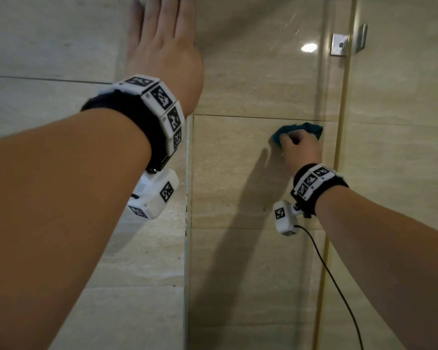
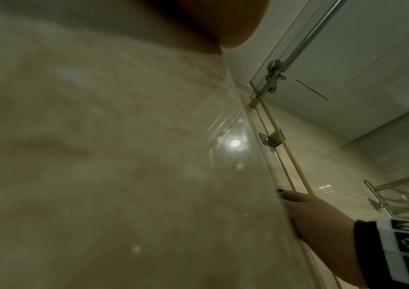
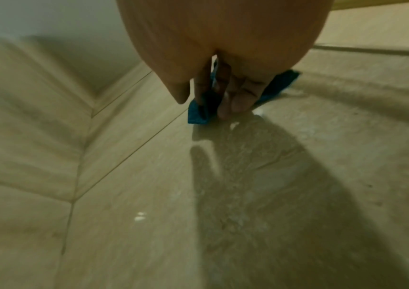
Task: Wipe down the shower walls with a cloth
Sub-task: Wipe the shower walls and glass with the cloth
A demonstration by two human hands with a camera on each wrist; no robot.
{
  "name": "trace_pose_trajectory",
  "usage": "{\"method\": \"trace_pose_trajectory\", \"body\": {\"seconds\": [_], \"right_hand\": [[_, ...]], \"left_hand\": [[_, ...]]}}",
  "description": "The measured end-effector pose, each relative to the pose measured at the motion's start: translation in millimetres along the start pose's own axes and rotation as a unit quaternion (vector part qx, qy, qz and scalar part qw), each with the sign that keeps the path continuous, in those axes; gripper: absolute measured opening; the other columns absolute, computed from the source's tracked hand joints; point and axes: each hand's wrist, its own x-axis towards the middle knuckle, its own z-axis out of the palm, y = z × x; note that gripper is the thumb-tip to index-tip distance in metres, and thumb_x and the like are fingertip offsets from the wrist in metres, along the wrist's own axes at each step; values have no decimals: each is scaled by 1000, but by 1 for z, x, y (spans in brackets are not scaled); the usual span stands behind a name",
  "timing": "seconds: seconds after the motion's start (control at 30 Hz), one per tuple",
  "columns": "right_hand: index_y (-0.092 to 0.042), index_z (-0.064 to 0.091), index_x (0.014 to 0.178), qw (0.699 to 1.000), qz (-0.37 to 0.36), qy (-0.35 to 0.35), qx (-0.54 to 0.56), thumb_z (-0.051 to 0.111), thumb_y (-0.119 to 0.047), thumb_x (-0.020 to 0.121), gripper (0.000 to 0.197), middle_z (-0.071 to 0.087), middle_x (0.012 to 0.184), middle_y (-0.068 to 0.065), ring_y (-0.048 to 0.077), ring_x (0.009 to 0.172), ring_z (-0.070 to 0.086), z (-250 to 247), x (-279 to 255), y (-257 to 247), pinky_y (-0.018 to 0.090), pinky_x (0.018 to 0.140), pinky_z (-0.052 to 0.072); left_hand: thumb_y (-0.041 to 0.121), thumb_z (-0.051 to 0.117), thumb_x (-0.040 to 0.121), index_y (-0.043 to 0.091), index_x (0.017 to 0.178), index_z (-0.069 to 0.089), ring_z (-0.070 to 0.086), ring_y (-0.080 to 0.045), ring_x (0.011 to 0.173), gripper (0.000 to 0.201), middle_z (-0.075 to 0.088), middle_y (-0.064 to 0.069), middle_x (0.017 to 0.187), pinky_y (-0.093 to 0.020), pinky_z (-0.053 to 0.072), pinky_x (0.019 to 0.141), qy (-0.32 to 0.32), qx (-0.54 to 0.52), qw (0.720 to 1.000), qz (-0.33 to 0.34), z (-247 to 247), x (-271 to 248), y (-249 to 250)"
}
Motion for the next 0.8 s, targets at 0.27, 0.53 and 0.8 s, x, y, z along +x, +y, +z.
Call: {"method": "trace_pose_trajectory", "body": {"seconds": [0.27,0.53,0.8], "right_hand": [[-12,59,101,996,68,-9,-52,45,-46,106,38,56,79,2,26,80,54,-12,24,-9,35,72,41],[-12,50,107,962,-118,-127,-211,53,-29,105,17,58,90,5,27,80,58,17,1,-28,35,70,46],[-22,44,144,966,-186,-73,-167,55,-26,102,43,60,131,14,38,114,61,40,-3,-35,49,91,55]], "left_hand": [[12,35,102,10,166,10,10,-29,160,69,13,-11,173,-49,6,130,2,-4,1000,-25,3,-5,5],[4,42,94,11,166,5,3,-29,161,82,5,-11,174,-52,3,130,-1,0,998,-61,7,-11,16],[4,43,92,9,166,6,5,-30,161,83,8,-12,174,-52,4,130,-3,22,998,-57,8,-12,17]]}}
